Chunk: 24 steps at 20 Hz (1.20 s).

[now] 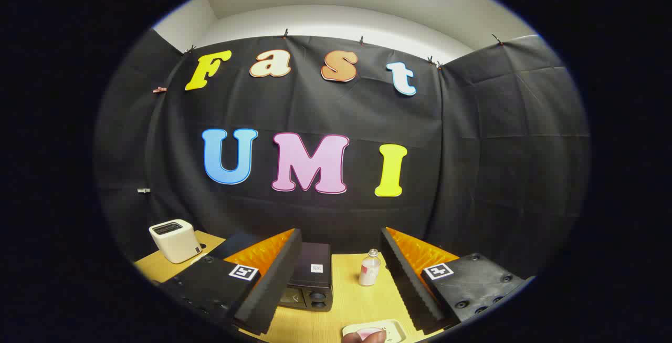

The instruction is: Open the toaster oven, put the food inside, and close the toaster oven door.

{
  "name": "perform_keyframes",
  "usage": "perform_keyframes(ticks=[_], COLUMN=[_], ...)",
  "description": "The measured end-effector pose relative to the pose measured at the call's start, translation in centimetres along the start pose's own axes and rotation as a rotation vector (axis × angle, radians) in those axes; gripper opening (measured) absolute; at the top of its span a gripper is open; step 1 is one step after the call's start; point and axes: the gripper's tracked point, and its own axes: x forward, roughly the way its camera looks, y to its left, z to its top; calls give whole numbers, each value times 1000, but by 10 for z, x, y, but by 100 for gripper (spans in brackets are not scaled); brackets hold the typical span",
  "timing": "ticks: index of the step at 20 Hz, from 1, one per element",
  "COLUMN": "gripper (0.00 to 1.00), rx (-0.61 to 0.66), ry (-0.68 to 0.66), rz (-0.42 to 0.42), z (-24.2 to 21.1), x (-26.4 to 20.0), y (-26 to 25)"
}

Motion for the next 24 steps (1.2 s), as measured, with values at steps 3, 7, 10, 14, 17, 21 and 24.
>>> perform_keyframes(ticks=[3, 7, 10, 14, 17, 21, 24], gripper=[98, 98, 98, 98, 98, 98, 99], rx=[-8, 0, 2, -6, -11, -5, 26], ry=[-4, 2, 5, 7, 9, 15, 28], rz=[-2, -11, -12, -4, 5, 12, 42], z=[1, 0, -1, -1, -1, -1, -12], x=[-2, 1, 0, 1, 1, 1, 5], y=[5, 5, 5, 6, 14, 25, 64])
